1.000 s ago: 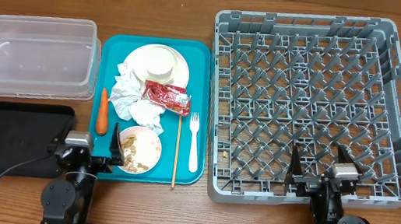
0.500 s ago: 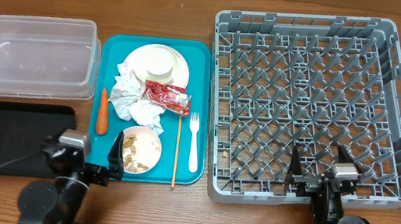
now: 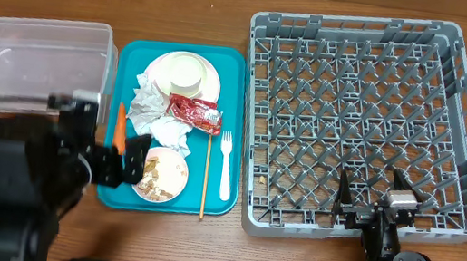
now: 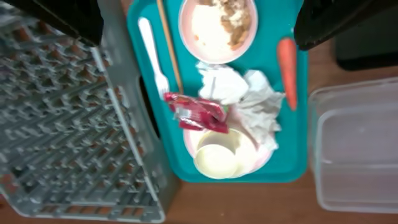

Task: Sort waste into correct bins and load items into the dishwasher
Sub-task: 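Lower the left gripper onto the red snack wrapper and grasp it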

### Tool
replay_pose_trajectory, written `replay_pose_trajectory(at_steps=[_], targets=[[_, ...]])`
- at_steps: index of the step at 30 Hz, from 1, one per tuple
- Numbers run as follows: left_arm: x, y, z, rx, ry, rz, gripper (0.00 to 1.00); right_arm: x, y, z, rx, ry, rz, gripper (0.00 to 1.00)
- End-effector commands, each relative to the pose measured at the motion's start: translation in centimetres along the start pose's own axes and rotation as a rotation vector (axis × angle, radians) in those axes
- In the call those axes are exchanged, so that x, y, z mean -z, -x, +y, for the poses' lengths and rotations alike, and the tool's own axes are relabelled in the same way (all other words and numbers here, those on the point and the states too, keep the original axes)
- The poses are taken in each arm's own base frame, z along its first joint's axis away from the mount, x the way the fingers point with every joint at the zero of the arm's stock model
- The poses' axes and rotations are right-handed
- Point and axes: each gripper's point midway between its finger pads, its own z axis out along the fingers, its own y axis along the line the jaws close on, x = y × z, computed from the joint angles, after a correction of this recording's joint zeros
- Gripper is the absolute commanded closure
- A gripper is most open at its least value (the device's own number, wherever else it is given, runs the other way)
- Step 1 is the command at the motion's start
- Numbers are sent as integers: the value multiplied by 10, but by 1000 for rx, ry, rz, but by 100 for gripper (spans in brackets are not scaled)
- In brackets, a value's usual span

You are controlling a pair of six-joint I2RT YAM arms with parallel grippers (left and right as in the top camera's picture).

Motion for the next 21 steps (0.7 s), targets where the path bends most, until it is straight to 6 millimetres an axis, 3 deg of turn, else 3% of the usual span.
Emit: replay_pose_trajectory(at_steps=[1, 4, 8, 11, 17, 21], targets=[[-5, 18, -35, 26, -206, 53, 0, 0, -2, -1, 4, -5, -1, 0], [-16, 21, -43, 38, -276, 83, 0, 0, -2, -1, 4, -5, -1, 0], [-36, 12, -35, 78, -262, 164, 0, 0, -2, -1, 4, -5, -1, 0], [-49, 5, -30, 130, -253, 225, 17, 0, -2, -1, 4, -5, -1, 0], [-70, -17, 7, 309, -32, 346, 20, 0, -2, -1, 4, -5, -1, 0], [-76, -25, 20, 281, 83, 374, 25, 0, -2, -1, 4, -5, -1, 0]])
